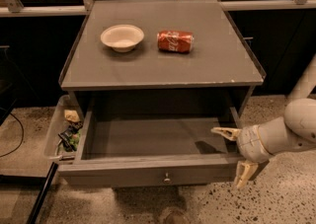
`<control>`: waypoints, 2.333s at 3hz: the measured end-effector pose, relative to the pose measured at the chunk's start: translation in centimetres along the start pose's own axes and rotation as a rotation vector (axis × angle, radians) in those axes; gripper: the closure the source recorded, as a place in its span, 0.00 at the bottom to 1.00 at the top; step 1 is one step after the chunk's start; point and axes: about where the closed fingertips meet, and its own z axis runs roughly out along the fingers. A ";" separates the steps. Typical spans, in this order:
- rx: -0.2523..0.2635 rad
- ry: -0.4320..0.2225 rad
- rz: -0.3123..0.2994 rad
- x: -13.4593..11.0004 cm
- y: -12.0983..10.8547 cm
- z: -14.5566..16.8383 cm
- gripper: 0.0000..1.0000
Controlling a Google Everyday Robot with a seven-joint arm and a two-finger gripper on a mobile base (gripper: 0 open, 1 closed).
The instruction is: Open top drawer
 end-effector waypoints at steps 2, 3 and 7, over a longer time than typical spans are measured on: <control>0.002 0.011 0.004 0.7 2.3 -2.2 0.41; 0.005 0.017 0.006 1.1 3.4 -2.8 0.64; 0.009 0.036 0.014 1.7 4.8 -3.9 0.58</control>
Offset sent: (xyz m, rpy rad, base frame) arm -0.0402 -0.0422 0.0123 -0.0120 -0.0119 -0.0359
